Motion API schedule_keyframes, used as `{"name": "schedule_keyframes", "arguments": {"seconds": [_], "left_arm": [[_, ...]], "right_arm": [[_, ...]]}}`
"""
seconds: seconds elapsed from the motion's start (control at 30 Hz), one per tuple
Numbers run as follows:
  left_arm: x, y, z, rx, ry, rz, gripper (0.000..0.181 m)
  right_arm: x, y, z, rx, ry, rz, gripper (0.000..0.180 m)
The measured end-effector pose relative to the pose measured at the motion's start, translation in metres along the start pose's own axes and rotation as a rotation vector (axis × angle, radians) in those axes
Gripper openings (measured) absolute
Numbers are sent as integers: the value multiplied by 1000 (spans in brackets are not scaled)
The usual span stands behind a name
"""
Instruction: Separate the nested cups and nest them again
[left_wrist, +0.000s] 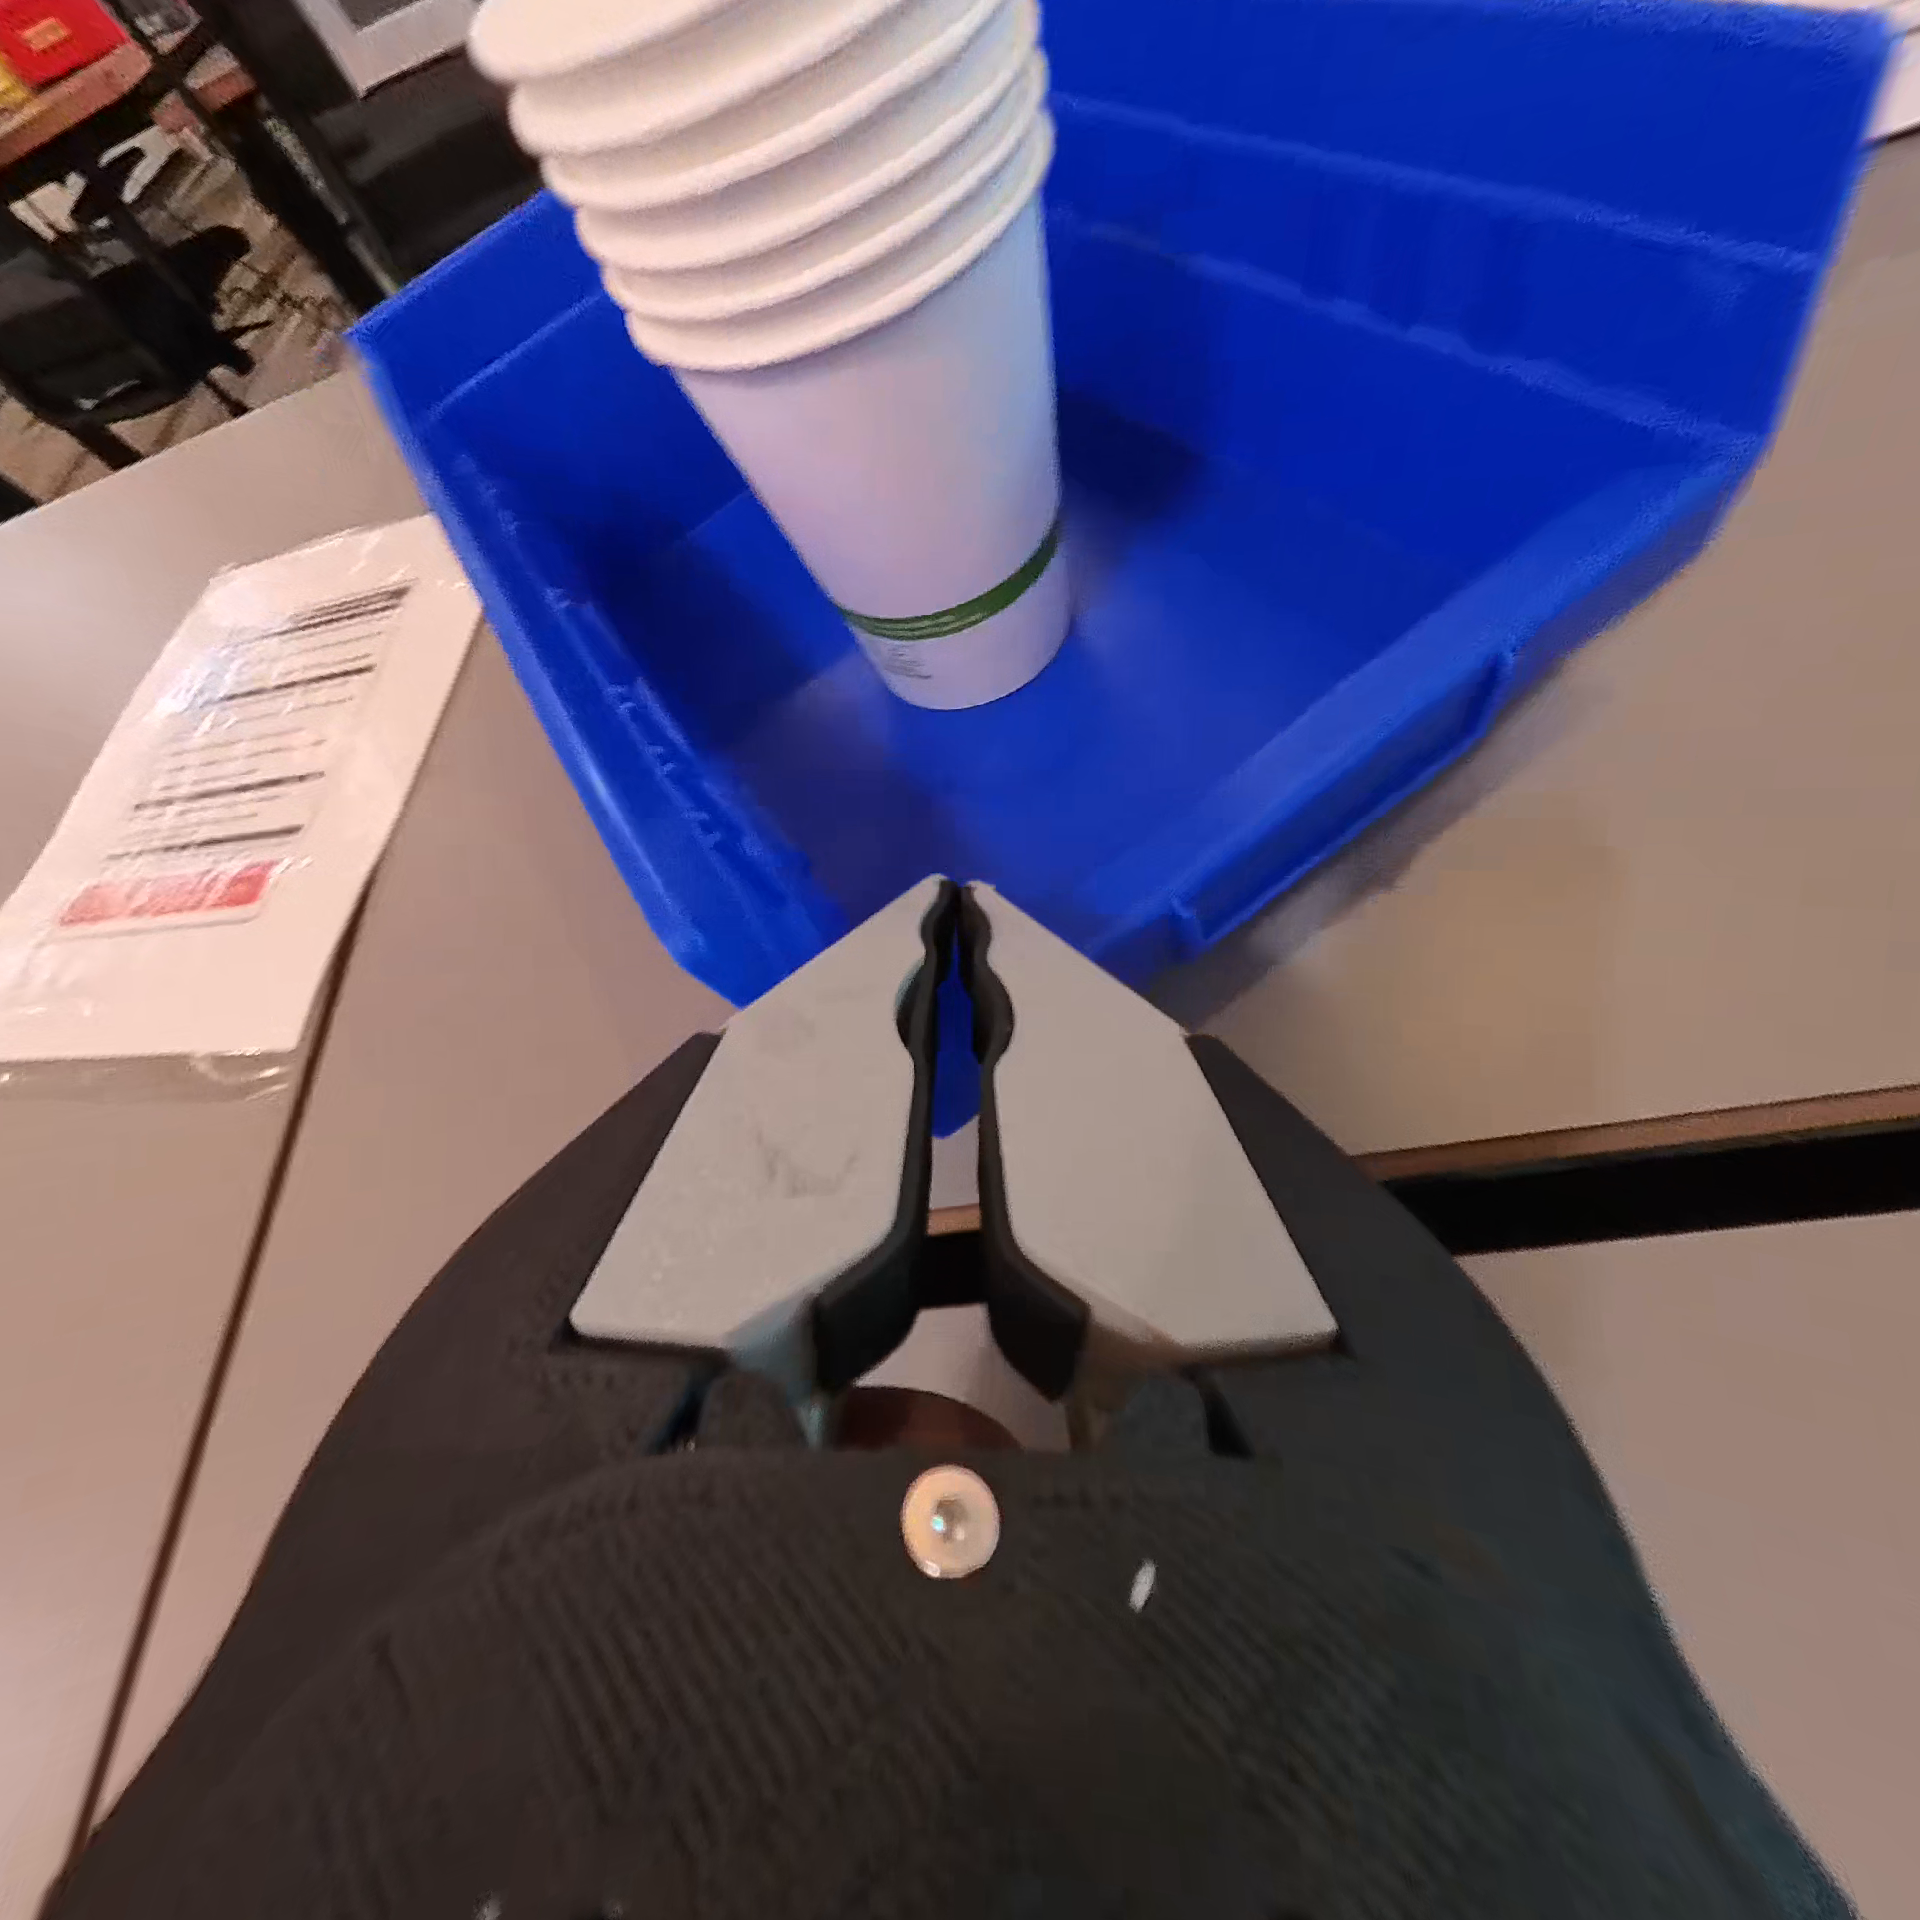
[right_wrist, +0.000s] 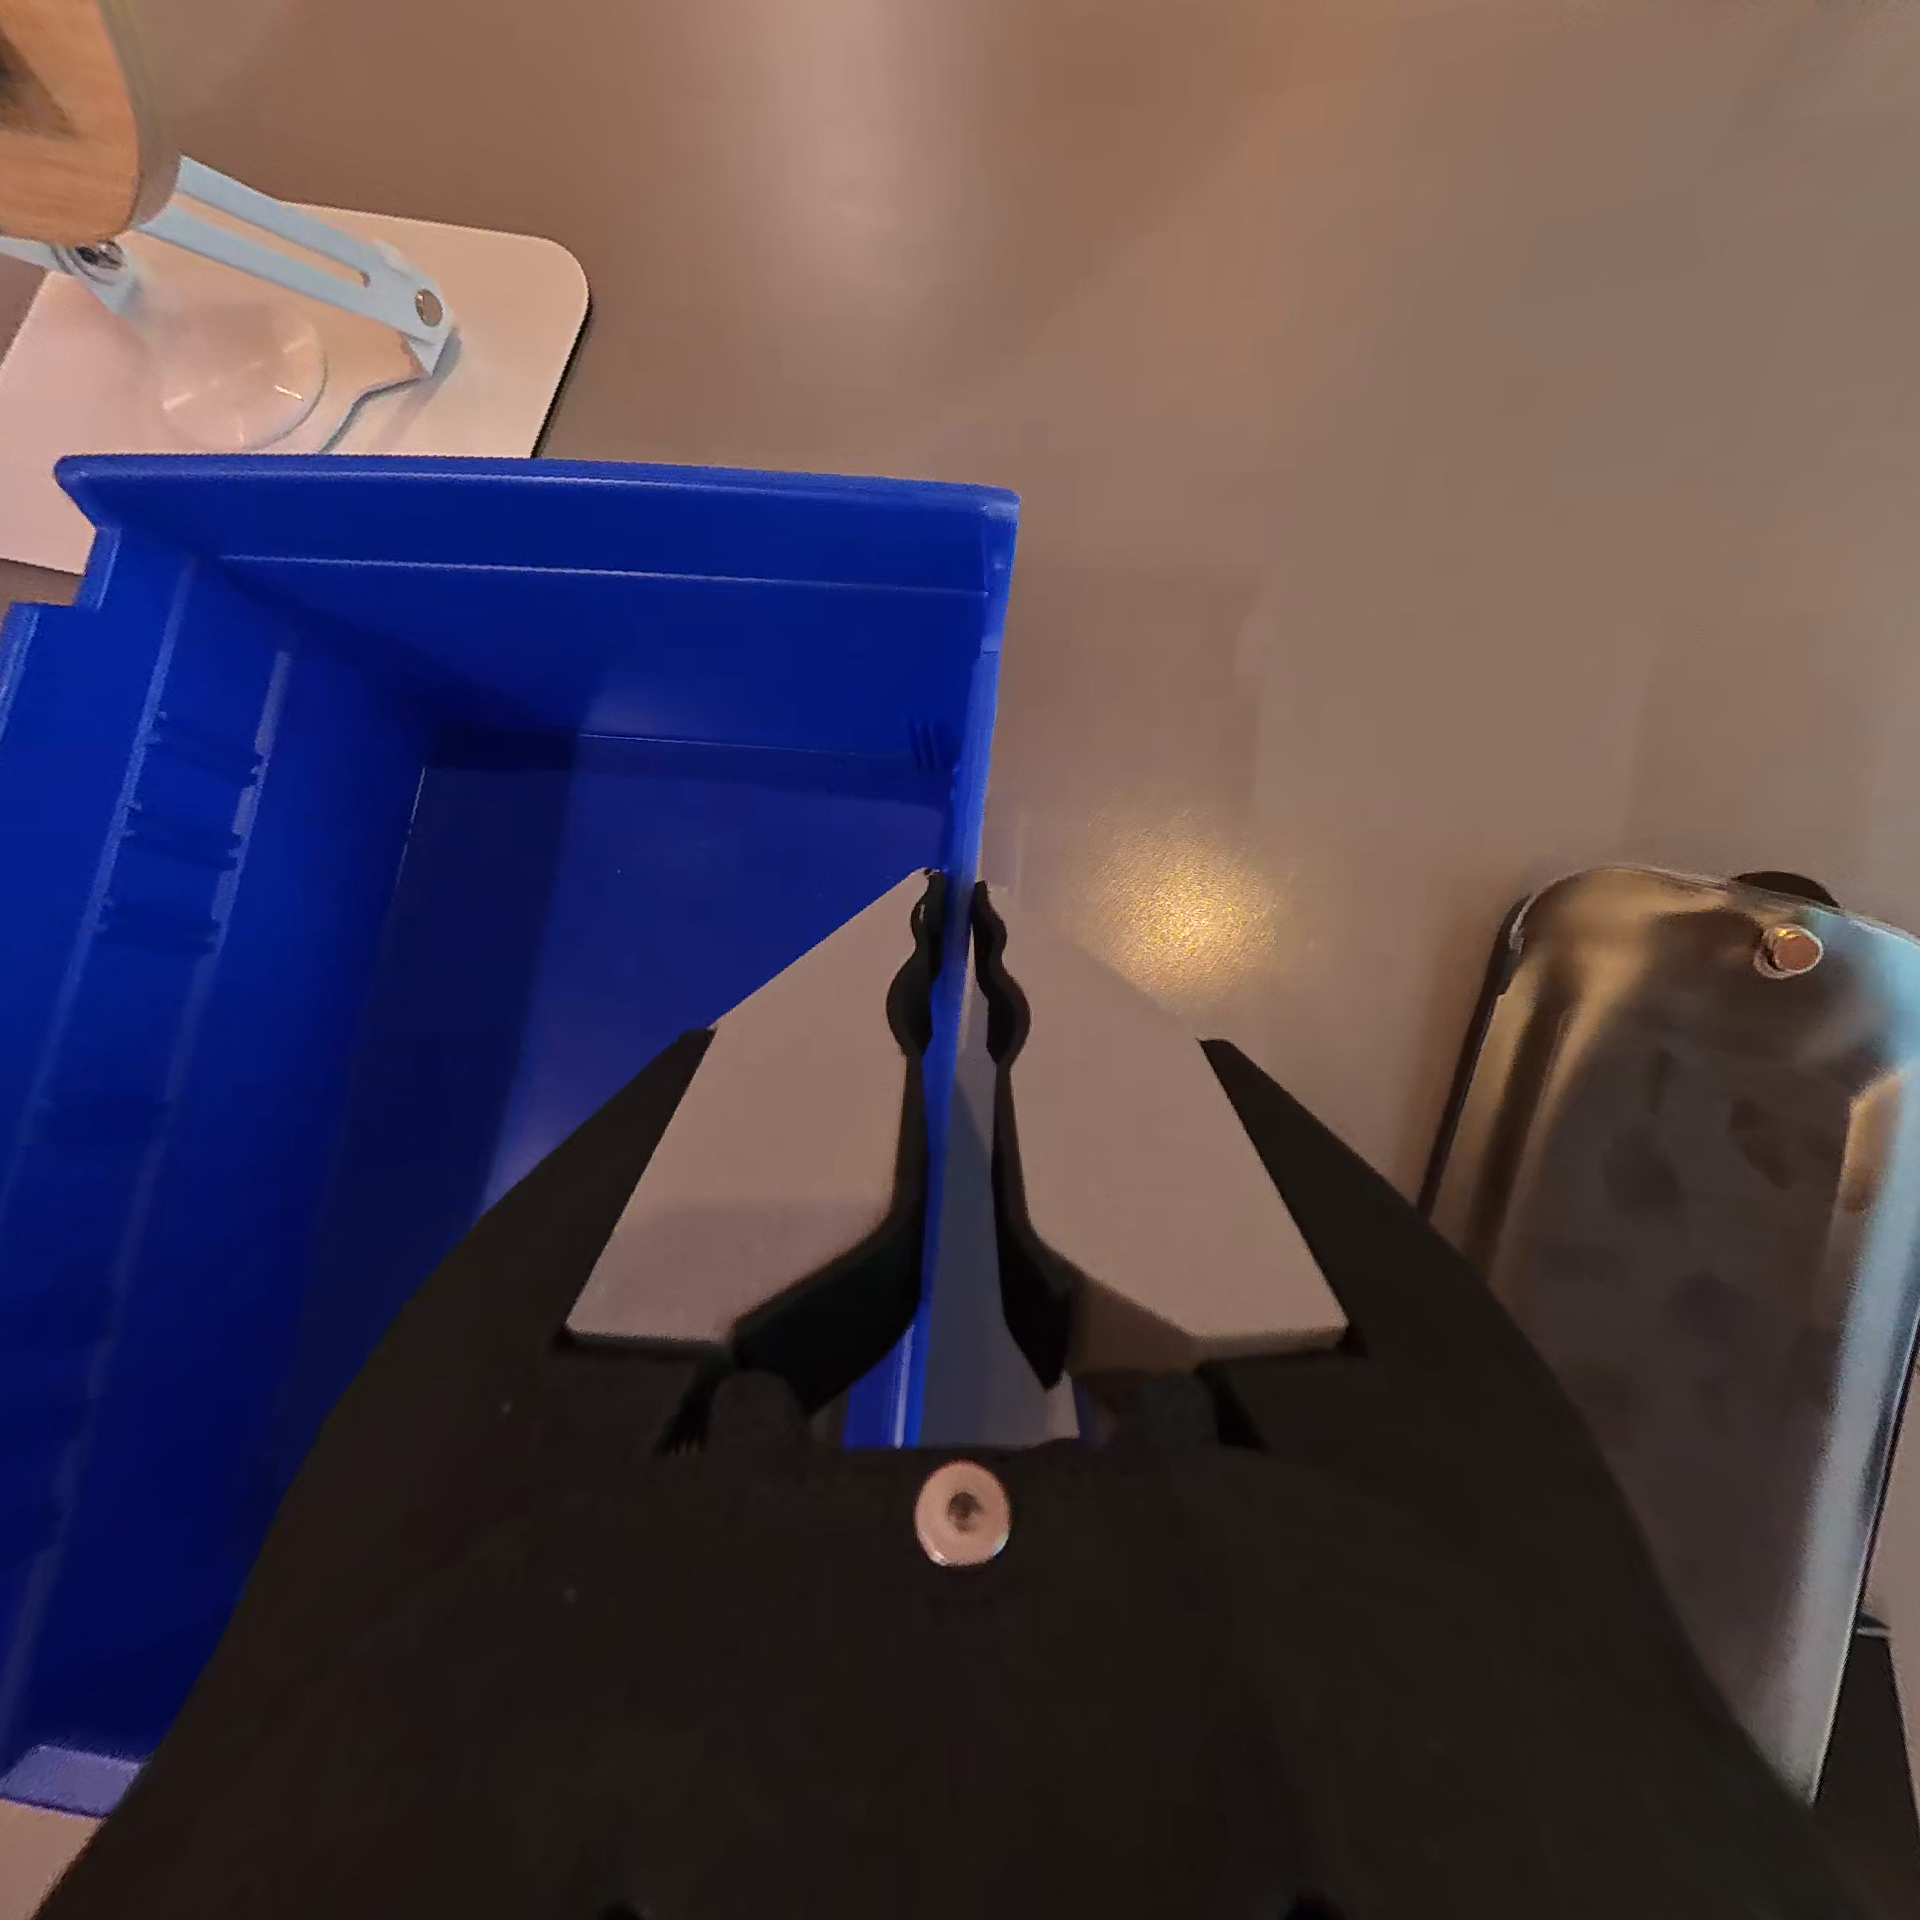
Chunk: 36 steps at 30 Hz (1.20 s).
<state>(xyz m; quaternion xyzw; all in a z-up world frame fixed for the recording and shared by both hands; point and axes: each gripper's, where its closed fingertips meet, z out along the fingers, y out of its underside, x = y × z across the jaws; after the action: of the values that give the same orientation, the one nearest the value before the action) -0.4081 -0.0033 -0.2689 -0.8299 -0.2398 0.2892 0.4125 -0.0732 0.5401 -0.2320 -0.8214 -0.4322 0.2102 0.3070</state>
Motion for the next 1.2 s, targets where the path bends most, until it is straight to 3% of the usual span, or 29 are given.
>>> {"name": "schedule_keyframes", "arguments": {"seconds": [0.23,0.3,0.37,0.43,0.5,0.57,0.63,0.73,0.83,0.93,1.2], "left_arm": [[-79,26,0,-56,-113,-87,0],[-89,25,-5,-42,-120,-101,0],[-93,20,-11,-15,-120,-99,0],[-81,7,-19,43,-54,-62,0],[-50,-5,-28,86,84,30,0],[-11,-4,-34,62,242,168,6],[15,1,-35,17,321,301,29],[32,-1,-31,-21,367,445,42],[41,-4,-24,-78,443,477,42],[43,3,-10,-165,487,485,38],[45,12,8,-215,511,480,32]], "right_arm": [[6,-10,-12,53,46,-69,4],[5,-20,-29,127,37,-96,15],[-15,-21,-49,168,-75,-139,20],[-65,-6,-76,176,-334,-245,21],[-110,34,-99,104,-539,-371,29],[-138,83,-111,23,-609,-526,33],[-152,126,-112,-55,-602,-673,37],[-163,161,-104,-130,-540,-827,40],[-163,176,-84,-210,-454,-901,41],[-168,187,-67,-304,-437,-877,29],[-165,167,-46,-266,-363,-799,27]]}}
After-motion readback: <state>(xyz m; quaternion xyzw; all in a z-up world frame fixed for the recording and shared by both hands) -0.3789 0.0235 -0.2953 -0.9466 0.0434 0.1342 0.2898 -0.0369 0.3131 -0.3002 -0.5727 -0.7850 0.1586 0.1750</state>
